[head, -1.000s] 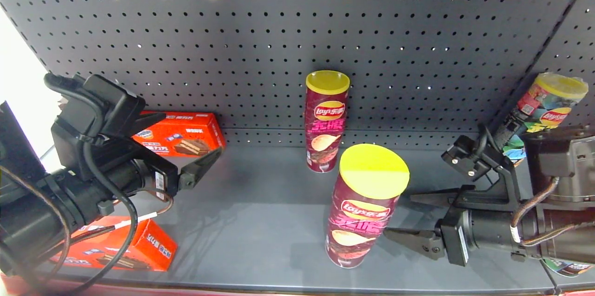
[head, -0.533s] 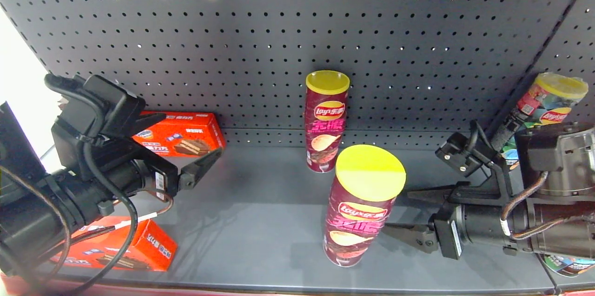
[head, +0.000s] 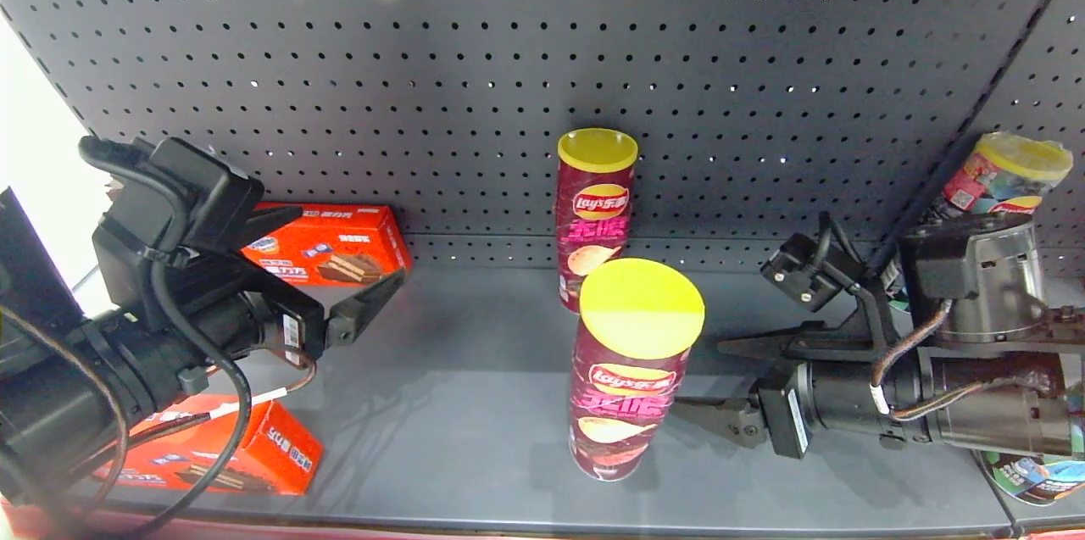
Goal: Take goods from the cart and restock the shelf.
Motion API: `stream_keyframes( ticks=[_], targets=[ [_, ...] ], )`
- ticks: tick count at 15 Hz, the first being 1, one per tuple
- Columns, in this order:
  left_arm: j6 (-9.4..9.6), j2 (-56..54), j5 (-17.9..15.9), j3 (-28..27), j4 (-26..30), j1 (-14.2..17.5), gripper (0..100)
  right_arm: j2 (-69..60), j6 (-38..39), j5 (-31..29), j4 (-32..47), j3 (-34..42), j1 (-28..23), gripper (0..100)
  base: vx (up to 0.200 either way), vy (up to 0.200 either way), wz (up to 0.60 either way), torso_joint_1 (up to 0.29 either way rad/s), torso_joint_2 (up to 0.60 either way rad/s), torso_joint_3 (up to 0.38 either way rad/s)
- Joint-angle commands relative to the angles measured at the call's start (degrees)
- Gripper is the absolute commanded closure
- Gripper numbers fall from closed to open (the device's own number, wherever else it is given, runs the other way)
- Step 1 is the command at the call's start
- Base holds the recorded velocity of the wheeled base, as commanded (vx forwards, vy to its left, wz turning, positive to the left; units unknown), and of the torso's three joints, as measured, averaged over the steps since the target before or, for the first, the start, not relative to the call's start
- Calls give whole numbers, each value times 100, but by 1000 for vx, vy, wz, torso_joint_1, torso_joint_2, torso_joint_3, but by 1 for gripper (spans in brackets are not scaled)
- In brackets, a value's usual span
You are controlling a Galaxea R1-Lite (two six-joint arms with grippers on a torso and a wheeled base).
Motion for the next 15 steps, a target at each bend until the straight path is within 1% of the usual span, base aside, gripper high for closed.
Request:
stream_keyframes(
  ticks=[1,8,10,13,15],
  targets=[
    [2,9,2,0,-7,2,0,109,-4,1,-1,-88,43,0,0,0,0,0,0,0],
    [2,9,2,8,-7,2,0,171,5,1,-1,-150,113,0,0,0,0,0,0,0],
    [-7,-44,10,8,2,19,0,12,14,-8,-89,-150,34,0,0,0,0,0,0,0],
    [-7,-325,-34,8,28,72,0,-691,14,1,-248,-115,-177,0,0,0,0,0,0,0],
    [-16,-817,-34,79,54,72,0,-1543,-109,-8,-353,-9,-160,0,0,0,0,0,0,0]
  ],
)
